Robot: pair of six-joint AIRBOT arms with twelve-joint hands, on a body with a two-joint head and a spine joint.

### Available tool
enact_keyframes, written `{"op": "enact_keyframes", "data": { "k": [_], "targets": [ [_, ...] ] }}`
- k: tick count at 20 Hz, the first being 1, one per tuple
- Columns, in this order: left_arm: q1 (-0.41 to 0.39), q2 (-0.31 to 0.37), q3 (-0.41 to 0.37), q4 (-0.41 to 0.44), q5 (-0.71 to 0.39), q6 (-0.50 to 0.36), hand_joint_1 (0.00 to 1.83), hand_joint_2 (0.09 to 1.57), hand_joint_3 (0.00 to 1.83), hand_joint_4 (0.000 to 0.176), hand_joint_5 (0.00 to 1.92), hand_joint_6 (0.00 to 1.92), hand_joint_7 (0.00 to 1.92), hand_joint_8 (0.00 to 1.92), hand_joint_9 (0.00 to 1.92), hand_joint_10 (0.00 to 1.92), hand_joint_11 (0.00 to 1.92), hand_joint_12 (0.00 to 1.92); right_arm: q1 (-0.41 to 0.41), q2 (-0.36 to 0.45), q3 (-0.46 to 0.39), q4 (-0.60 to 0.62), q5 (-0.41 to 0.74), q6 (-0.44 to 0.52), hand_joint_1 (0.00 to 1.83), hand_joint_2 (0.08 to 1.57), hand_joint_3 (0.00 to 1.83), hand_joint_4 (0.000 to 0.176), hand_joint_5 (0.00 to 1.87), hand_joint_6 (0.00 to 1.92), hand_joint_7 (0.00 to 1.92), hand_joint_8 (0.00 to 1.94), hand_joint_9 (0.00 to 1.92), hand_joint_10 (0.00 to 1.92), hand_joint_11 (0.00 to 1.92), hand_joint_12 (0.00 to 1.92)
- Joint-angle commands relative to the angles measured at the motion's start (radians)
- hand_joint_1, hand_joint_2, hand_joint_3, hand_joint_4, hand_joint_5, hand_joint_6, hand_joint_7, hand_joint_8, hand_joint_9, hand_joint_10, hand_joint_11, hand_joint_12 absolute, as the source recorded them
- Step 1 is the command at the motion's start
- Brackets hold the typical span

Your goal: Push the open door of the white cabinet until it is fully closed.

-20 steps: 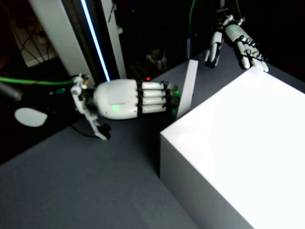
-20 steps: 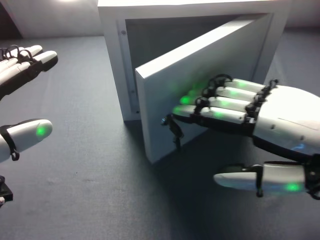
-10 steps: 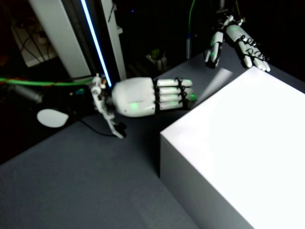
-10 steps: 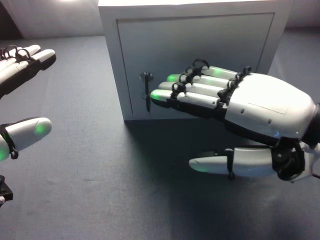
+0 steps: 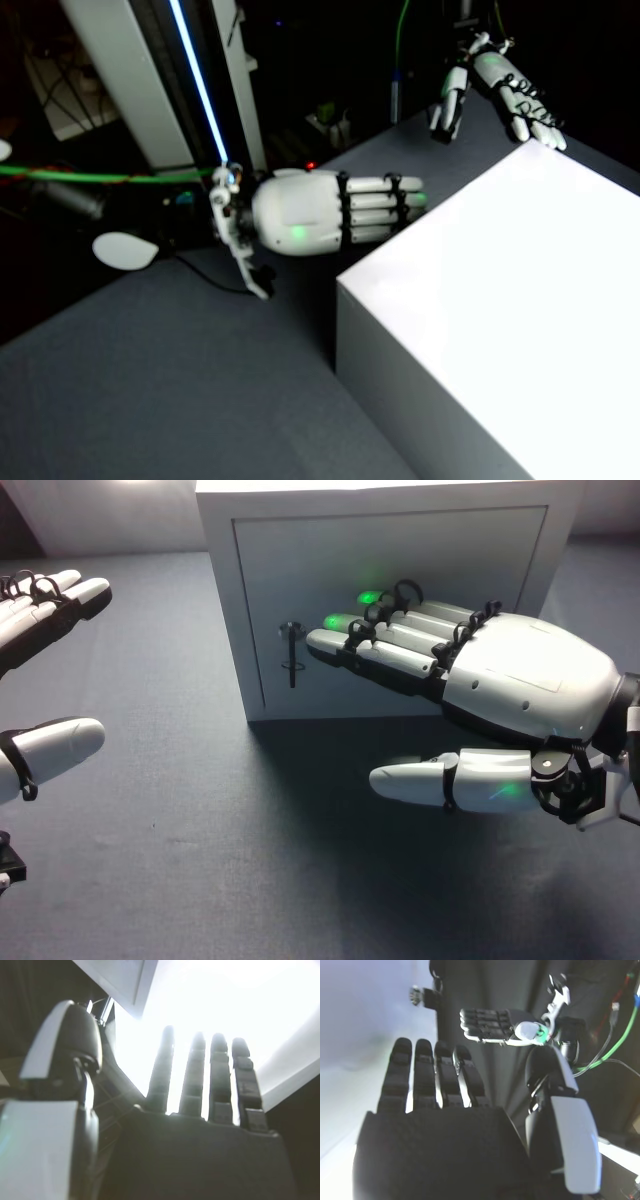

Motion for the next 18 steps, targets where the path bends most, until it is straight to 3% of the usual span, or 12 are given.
{"op": "enact_keyframes", "data": {
  "k": [1,6,9,12,16,17,18],
  "targets": [
    [-0.003,-0.004,0.005,-0.019,-0.126,-0.008,0.25,1.29,0.00,0.074,0.05,0.01,0.00,0.00,0.00,0.00,0.00,0.00,0.014,-0.001,-0.001,0.012,0.119,0.000,0.25,1.25,0.00,0.000,0.01,0.00,0.00,0.00,0.00,0.00,0.00,0.00],
    [-0.002,-0.004,0.005,-0.021,-0.132,-0.009,0.24,1.29,0.00,0.079,0.05,0.01,0.00,0.00,0.00,0.00,0.00,0.00,0.014,0.000,-0.012,0.011,0.120,0.000,0.16,1.28,0.01,0.000,0.00,0.00,0.00,0.00,0.00,0.00,0.00,0.00],
    [0.001,-0.004,0.003,-0.026,-0.139,-0.009,0.26,1.28,0.00,0.096,0.04,0.00,0.00,0.00,0.00,0.00,0.00,0.00,0.014,0.018,-0.041,-0.019,0.144,0.011,0.01,1.30,0.01,0.000,0.00,0.00,0.00,0.00,0.01,0.00,0.01,0.01],
    [0.013,-0.001,-0.002,-0.035,-0.153,-0.009,0.28,1.28,0.00,0.087,0.05,0.01,0.00,0.00,0.00,0.00,0.00,0.00,-0.011,0.073,-0.075,-0.027,0.194,0.030,0.20,1.29,0.00,0.000,0.01,0.00,0.00,0.00,0.00,0.00,0.00,0.00],
    [0.028,0.003,-0.008,-0.049,-0.175,-0.009,0.31,1.29,0.00,0.092,0.06,0.01,0.00,0.00,0.00,0.00,0.00,0.00,-0.069,0.154,-0.117,-0.029,0.295,0.059,0.19,1.30,0.00,0.000,0.00,0.00,0.00,0.00,0.00,0.00,0.00,0.00],
    [0.032,0.004,-0.009,-0.053,-0.182,-0.009,0.29,1.30,0.01,0.075,0.06,0.01,0.00,0.00,0.00,0.00,0.00,0.00,-0.085,0.177,-0.127,-0.022,0.325,0.060,0.24,1.28,0.00,0.000,0.00,0.00,0.00,0.00,0.00,0.00,0.05,0.03],
    [0.035,0.004,-0.010,-0.056,-0.187,-0.009,0.29,1.30,0.01,0.075,0.06,0.01,0.00,0.00,0.00,0.00,0.00,0.00,-0.098,0.194,-0.135,-0.017,0.342,0.060,0.24,1.28,0.00,0.000,0.00,0.00,0.00,0.00,0.00,0.00,0.05,0.03]
  ]
}}
